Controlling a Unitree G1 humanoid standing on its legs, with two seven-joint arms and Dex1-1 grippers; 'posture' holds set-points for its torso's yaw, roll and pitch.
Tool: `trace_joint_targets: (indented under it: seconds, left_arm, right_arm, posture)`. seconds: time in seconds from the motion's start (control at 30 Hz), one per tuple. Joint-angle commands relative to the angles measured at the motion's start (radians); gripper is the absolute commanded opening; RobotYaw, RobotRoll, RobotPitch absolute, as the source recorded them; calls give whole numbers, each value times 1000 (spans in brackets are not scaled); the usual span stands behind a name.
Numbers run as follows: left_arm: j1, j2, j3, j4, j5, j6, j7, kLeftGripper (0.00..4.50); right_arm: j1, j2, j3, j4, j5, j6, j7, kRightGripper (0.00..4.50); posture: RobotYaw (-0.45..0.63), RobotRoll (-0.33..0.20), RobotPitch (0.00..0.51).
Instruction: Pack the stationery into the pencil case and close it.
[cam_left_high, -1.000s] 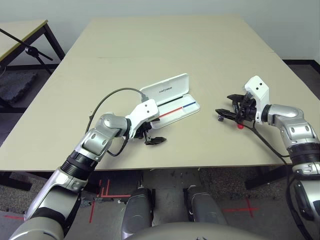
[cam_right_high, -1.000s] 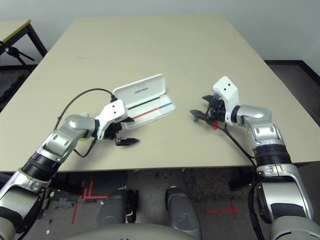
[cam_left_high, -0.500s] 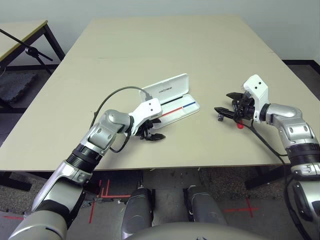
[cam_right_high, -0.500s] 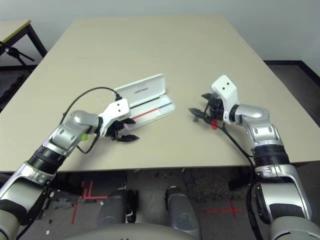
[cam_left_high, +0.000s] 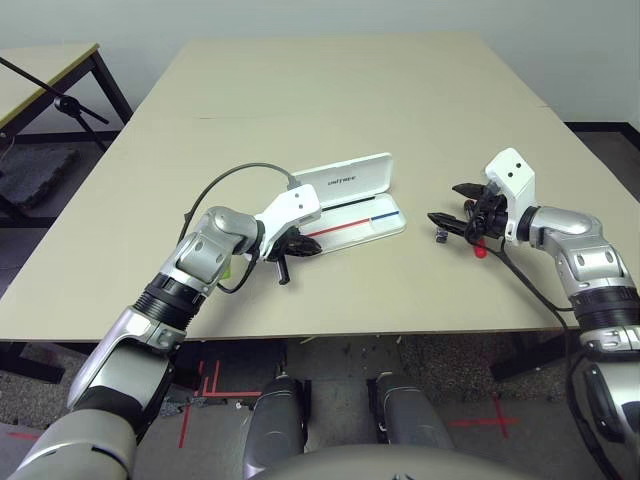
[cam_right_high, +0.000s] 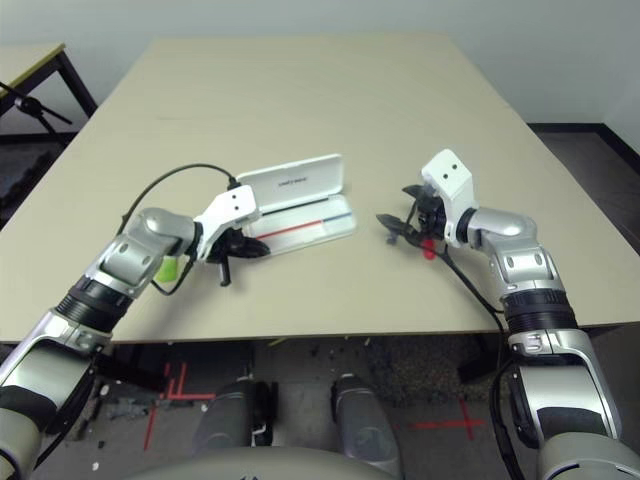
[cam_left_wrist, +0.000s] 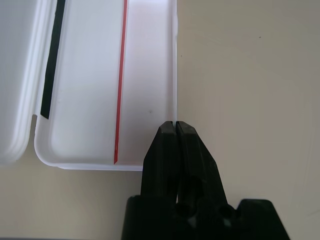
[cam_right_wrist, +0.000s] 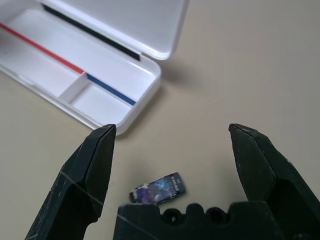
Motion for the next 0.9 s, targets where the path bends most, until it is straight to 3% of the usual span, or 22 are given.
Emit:
trace_joint_targets:
  seconds: [0.03,0.2,0.37,0.9]
  left_arm:
    - [-4,42,-13,-16,24,-68,-51,48]
    - [29,100,7,-62,3,-183,-121,48]
    - [86,147,37,-126,-28,-206,-167,48]
    - [188,156,64,-190,-37,-174,-130,48]
  right_arm:
    - [28,-34,-5,-51,31,54,55,4500]
    - [46,-58,1,-111,61,123,99,4500]
    - [47,-58,0,-122,61,139,101,4500]
    - [21,-48,11,-80,41,117,91,4500]
  posture:
    - [-150,0,43]
    - [-148,0,46]
    - [-145,0,48]
    - [-130,0,35]
